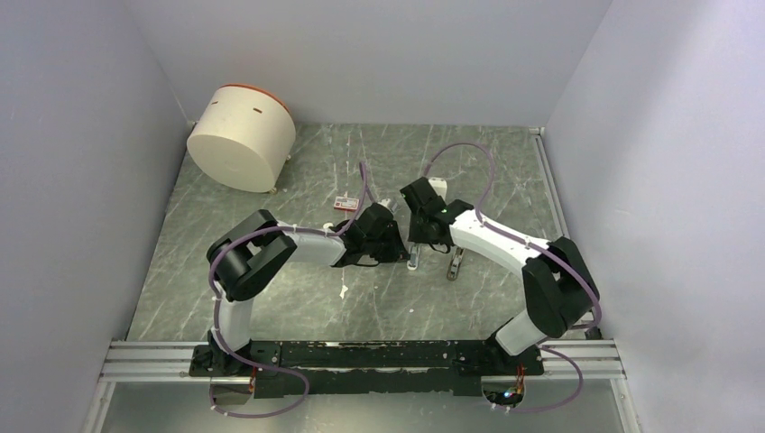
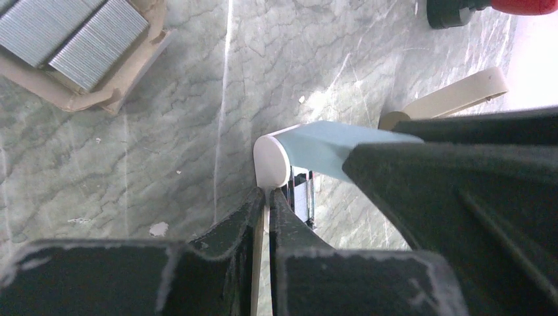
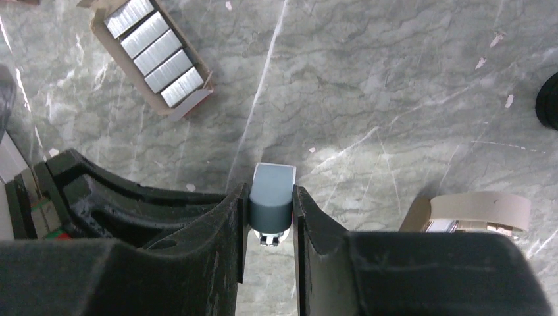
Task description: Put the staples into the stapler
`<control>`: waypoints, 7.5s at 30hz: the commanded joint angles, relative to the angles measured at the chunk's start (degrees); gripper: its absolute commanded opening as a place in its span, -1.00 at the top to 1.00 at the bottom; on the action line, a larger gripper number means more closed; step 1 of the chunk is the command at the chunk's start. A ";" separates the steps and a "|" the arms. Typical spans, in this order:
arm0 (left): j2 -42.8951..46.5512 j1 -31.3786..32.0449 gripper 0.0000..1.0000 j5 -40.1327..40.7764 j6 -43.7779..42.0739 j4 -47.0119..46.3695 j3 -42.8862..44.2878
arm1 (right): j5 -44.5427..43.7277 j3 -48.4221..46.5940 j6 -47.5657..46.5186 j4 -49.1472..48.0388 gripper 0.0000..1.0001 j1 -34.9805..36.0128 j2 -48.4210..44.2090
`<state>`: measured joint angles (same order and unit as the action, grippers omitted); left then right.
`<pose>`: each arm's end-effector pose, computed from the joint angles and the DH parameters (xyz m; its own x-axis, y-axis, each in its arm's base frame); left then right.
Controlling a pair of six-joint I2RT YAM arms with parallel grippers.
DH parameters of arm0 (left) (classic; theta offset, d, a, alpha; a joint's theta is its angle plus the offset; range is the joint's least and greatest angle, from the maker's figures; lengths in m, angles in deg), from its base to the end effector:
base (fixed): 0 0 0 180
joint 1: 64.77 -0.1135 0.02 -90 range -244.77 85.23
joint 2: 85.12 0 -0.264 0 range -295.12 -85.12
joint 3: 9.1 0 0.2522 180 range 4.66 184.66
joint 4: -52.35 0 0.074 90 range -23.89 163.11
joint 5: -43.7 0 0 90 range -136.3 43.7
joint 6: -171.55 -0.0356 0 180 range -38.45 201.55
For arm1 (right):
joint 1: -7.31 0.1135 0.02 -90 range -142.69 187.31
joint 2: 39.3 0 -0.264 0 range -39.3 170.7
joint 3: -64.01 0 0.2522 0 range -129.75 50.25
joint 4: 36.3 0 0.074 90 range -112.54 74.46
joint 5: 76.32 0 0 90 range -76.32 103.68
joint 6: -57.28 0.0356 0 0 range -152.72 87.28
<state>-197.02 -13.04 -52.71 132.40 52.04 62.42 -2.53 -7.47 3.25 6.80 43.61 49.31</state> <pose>0.2411 -0.3120 0.1247 -0.8978 -0.1062 -0.4274 0.2168 0.7382 -0.6388 0.2544 0.1745 0.2092 -0.8345 0.0869 -0.5442 0.0412 0.9946 0.0955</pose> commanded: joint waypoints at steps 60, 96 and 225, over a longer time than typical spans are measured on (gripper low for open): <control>13.04 0.40 0.86 15.53 -2.57 12.81 -5.18 | -4.85 3.88 6.66 1.96 0.31 9.23 2.22; 35.78 -0.73 0.58 19.72 -6.89 24.24 -6.07 | -1.13 4.79 5.38 -8.82 0.23 6.89 10.78; 3.75 5.84 0.78 2.15 4.83 -0.79 -12.20 | -1.99 7.69 11.23 3.24 0.50 10.39 -7.45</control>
<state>-189.52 -7.71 -53.61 137.99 46.40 49.83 -8.54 -0.67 13.30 7.26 52.28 43.11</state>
